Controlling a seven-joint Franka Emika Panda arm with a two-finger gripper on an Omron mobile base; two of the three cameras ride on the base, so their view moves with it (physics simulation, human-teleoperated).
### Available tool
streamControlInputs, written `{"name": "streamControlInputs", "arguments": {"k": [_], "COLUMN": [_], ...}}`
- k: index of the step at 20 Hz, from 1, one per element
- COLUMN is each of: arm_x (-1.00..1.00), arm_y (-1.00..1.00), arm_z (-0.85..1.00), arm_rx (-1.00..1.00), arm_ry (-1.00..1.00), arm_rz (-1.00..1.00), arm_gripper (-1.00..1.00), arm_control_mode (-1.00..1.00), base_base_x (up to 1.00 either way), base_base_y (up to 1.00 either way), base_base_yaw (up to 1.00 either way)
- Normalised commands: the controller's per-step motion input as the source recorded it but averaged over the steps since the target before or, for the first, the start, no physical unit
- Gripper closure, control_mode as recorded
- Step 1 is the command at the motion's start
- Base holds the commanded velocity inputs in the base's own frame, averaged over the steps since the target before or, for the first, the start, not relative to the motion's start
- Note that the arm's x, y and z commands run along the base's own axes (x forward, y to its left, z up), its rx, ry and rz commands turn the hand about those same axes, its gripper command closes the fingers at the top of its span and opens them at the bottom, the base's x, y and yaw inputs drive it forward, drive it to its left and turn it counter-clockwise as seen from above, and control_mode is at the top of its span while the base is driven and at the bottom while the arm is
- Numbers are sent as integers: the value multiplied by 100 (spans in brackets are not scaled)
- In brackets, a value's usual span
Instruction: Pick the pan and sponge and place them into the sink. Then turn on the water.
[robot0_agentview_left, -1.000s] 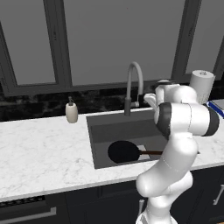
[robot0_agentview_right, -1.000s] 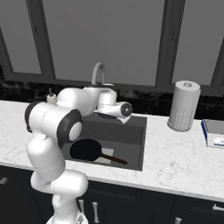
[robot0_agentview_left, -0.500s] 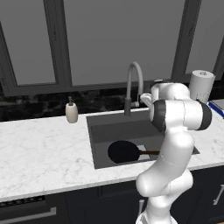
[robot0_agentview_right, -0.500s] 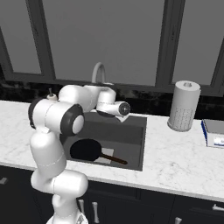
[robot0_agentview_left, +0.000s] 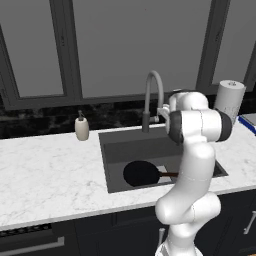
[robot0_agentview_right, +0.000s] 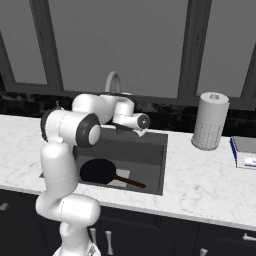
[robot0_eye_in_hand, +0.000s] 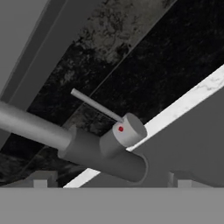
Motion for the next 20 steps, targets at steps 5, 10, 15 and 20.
{"name": "streamControlInputs", "arguments": {"k": [5, 10, 15, 20], "arm_x": [24, 23, 26, 24], "arm_y": [0, 0, 0, 0], "arm_z": [-22, -17, -8, -7], "arm_rx": [0, 2, 4, 4], "arm_ry": [0, 0, 0, 0], "arm_rz": [0, 0, 0, 0], "arm_gripper": [-100, -100, -100, -100], "arm_control_mode": [-100, -100, -100, -100], "base_base_x": [0, 0, 0, 0], "base_base_y": [0, 0, 0, 0], "base_base_yaw": [0, 0, 0, 0]}}
